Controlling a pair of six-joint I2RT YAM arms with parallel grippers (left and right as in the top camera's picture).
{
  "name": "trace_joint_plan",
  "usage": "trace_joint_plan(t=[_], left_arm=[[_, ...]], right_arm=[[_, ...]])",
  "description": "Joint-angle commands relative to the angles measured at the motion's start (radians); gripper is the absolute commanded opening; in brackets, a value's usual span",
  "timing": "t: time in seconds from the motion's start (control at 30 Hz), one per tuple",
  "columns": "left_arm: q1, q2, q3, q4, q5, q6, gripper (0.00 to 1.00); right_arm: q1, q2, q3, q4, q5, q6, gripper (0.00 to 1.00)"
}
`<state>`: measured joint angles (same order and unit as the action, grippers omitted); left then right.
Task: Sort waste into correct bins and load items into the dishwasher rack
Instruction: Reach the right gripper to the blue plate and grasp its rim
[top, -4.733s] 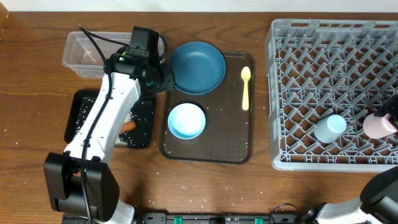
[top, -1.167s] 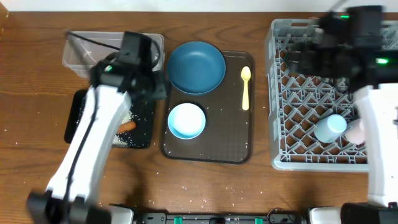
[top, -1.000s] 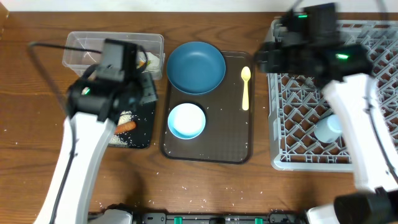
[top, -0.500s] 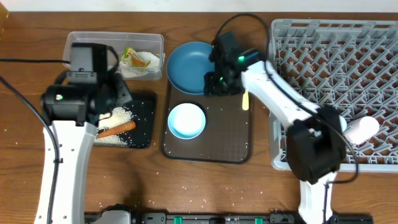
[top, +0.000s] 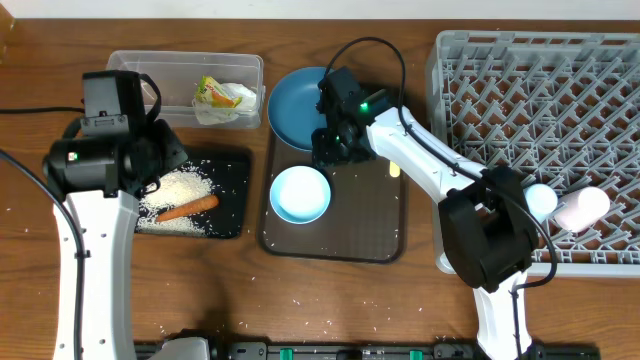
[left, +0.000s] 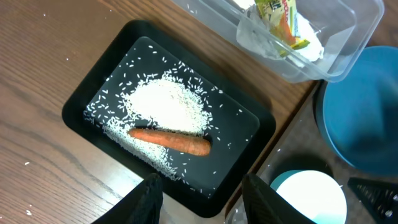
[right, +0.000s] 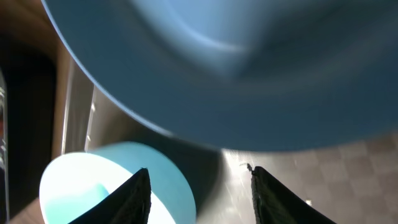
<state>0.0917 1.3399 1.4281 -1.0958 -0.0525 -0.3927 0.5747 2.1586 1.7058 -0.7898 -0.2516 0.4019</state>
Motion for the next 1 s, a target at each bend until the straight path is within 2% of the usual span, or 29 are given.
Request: trace_joint_plan(t=[0.0,0.17,0.43,0.7,0.77,0.97], left_arm=[[0.005,0.018,-0.019,-0.003,-0.012,-0.005,0.45],[0.005,0.045,-0.02,-0.011,-0.011,-0.006,0.45],[0.005,0.117,-0.02,-0.011,-0.009,-0.006,0.45],[0.005,0.192,-0.02,-0.011,0.008,-0.01,0.45],[0.005,0.203,-0.02,-0.01,0.011,-0.01,0.45],[0.005,0.212,-0.02,-0.01,0.011,-0.01,0.45]], right_arm=[[-0.024,-0.002,0.002,0.034,0.035,0.064,0.5],[-0.078,-0.002,0.002,0.068,0.113,0.133,0.5],[-0.155,-0.001,0.001,0.113,0.167,0.145,0.51],[-0.158,0.049,0.001,0.18,0.203,0.175,0.49],[-0.151,0.075,0.001,0.188,0.202,0.182,0.46],[-0.142,0.134,0.001,0.188,0.187,0.195,0.28]])
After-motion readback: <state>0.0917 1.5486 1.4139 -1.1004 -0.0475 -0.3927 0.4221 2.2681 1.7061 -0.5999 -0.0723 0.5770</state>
